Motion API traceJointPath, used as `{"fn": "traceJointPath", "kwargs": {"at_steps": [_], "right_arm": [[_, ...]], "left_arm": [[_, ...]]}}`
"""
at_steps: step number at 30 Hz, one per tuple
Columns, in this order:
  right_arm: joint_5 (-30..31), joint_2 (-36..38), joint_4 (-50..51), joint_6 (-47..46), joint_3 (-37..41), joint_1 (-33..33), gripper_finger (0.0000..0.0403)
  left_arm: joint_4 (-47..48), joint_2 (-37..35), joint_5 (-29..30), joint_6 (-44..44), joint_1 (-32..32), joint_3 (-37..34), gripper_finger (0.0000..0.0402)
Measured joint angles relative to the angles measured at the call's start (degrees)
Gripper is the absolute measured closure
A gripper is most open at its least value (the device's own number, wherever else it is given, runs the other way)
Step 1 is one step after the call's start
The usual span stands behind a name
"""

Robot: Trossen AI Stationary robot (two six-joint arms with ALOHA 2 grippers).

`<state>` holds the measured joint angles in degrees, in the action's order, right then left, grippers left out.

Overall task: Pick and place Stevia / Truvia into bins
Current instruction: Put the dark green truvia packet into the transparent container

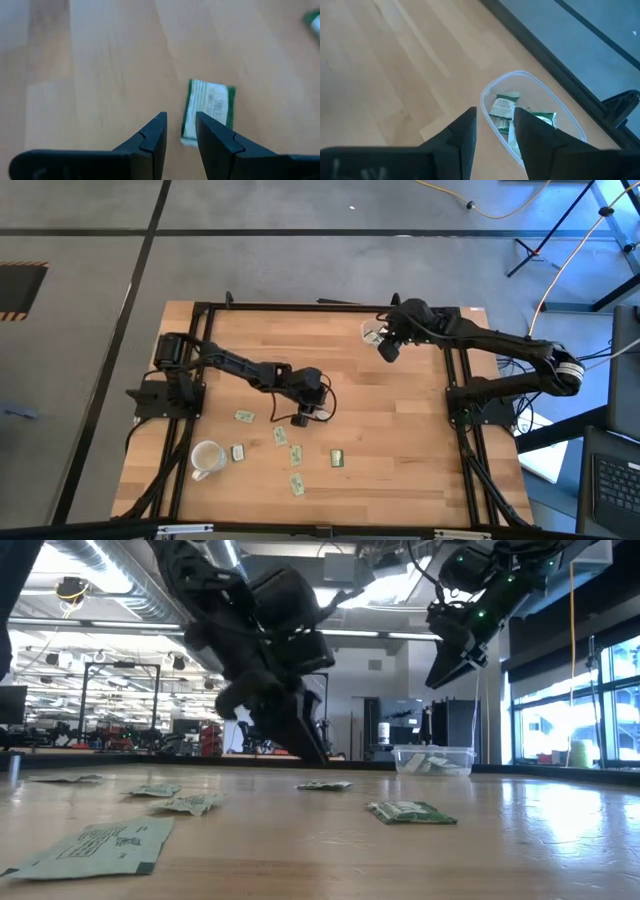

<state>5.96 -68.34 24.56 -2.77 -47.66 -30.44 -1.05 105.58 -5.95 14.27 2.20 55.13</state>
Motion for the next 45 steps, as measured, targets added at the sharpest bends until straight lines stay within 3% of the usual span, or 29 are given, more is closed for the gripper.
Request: {"fn": "traceJointPath", "kwargs": {"at_steps": [18, 36, 42, 45], "right_arm": [[0.0, 0.0, 0.04, -0.02, 0.0, 0.0, 0.0269], [0.02, 0.0, 0.1, 0.03, 0.0, 0.0, 0.0269], [-0.18, 0.0, 0.02, -0.08, 0.0, 0.03, 0.0269], [-3.86, 0.0, -0.89, 1.77, 0.0, 0.75, 0.0269]], "left_arm": [[2.55, 2.15, 2.15, 1.32, -1.0, 0.13, 0.0307], [12.25, 1.83, 5.8, -5.24, 2.33, 0.37, 0.0396], [12.89, 1.86, 5.03, -3.11, 2.42, 1.0, 0.0399], [13.87, 1.99, 4.91, -2.11, 2.44, 2.07, 0.0399]]}}
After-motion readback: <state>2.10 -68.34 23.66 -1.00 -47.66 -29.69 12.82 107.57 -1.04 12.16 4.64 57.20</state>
